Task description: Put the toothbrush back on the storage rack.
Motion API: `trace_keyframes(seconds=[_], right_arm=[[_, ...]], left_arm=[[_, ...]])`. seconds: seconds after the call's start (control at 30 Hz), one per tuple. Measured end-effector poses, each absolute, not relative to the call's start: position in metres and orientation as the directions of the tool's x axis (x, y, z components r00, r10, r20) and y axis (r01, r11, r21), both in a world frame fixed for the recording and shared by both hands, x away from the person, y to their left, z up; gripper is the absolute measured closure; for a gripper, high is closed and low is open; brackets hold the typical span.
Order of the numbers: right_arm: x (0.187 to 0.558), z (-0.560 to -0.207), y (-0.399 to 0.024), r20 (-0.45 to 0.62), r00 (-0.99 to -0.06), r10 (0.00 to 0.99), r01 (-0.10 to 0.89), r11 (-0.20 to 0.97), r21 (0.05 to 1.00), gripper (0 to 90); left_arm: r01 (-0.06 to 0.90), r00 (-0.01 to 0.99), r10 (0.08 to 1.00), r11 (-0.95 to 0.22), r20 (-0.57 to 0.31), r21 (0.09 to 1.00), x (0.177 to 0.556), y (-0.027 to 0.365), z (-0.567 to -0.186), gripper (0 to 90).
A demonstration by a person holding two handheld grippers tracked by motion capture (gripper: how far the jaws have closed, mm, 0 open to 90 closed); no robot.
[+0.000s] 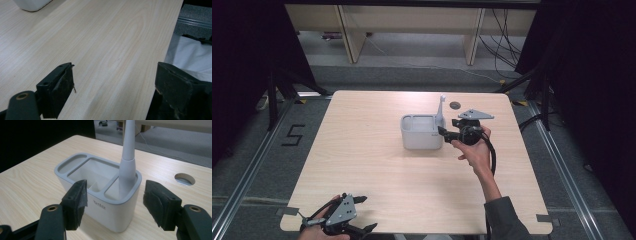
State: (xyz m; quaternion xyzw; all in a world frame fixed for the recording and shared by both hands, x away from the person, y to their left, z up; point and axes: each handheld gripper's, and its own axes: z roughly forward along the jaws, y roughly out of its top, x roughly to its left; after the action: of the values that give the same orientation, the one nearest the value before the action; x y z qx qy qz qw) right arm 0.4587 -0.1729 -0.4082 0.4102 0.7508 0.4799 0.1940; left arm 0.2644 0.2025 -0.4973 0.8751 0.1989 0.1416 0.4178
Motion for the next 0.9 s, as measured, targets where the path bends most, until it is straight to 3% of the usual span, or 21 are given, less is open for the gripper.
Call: trace_keyframes(seconds=[0.9], right_arm=[[0.438, -0.408, -0.176, 0.090, -0.572, 0.816, 0.456, 0.224, 0.861, 21.4]], left_arm=[[0.232, 0.877, 0.474, -0.568, 0.083, 0.790, 0.264, 0.203, -0.496, 14.8]])
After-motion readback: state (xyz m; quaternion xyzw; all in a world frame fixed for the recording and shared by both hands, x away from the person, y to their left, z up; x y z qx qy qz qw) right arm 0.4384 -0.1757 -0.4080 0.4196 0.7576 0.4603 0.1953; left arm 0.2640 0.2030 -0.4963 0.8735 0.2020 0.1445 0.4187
